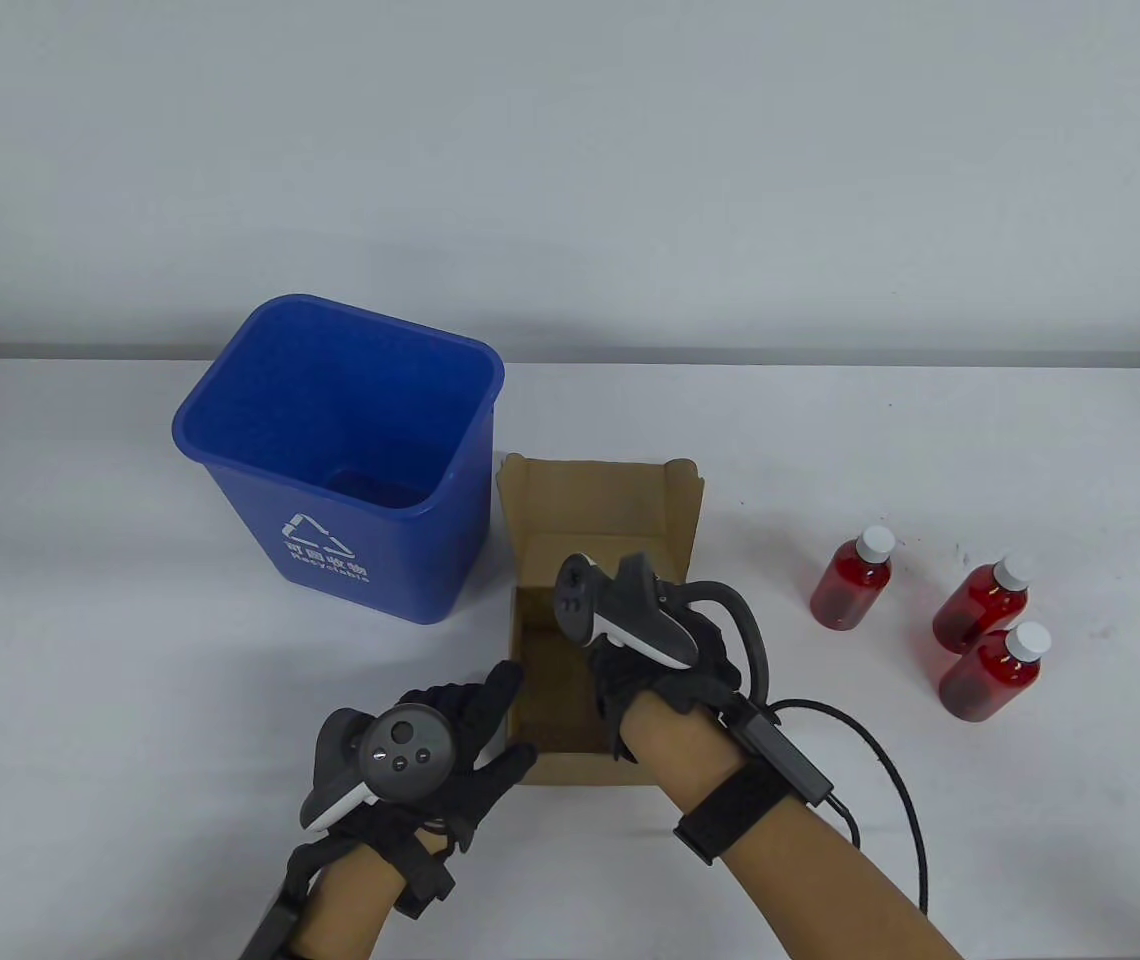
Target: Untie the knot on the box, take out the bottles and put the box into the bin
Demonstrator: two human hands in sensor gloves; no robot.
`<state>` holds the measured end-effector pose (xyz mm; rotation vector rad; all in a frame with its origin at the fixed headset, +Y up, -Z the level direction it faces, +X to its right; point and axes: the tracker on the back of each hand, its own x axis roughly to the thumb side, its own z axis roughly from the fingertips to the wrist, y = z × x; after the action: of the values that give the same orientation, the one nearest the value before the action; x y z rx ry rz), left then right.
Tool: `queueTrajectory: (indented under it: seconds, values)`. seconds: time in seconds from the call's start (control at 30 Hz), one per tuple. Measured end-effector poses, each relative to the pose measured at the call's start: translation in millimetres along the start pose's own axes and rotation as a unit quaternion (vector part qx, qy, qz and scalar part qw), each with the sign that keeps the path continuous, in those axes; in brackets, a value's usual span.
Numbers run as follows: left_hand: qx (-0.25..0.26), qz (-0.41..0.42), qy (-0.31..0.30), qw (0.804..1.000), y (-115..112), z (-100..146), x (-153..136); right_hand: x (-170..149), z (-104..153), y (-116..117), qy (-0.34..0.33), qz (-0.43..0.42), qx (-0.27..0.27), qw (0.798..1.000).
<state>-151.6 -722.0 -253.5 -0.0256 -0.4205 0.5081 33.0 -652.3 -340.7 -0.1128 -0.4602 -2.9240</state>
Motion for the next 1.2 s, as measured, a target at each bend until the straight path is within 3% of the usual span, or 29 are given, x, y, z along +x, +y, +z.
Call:
queueTrajectory:
  seconds: [0.23, 0.5, 0.67, 1.2]
  values:
    - [0.004, -0.006, 0.001, 1.000, 0, 0, 1, 16, -32, 18, 0.068, 0.036, 0.129, 0.989]
    - [0.001, -0.002, -0.002, 1.000, 0, 0, 1, 21, -56, 34, 0.115, 0.051, 0.193, 0.973]
    - [-0.001, -0.002, -0.005, 1.000, 0, -1, 2, 17, -64, 48, 0.103, 0.016, 0.283, 0.954]
    - [-0.011, 0.012, -0.005, 1.000, -3, -2, 2, 1, -79, 69, 0.055, -0.106, 0.382, 0.917]
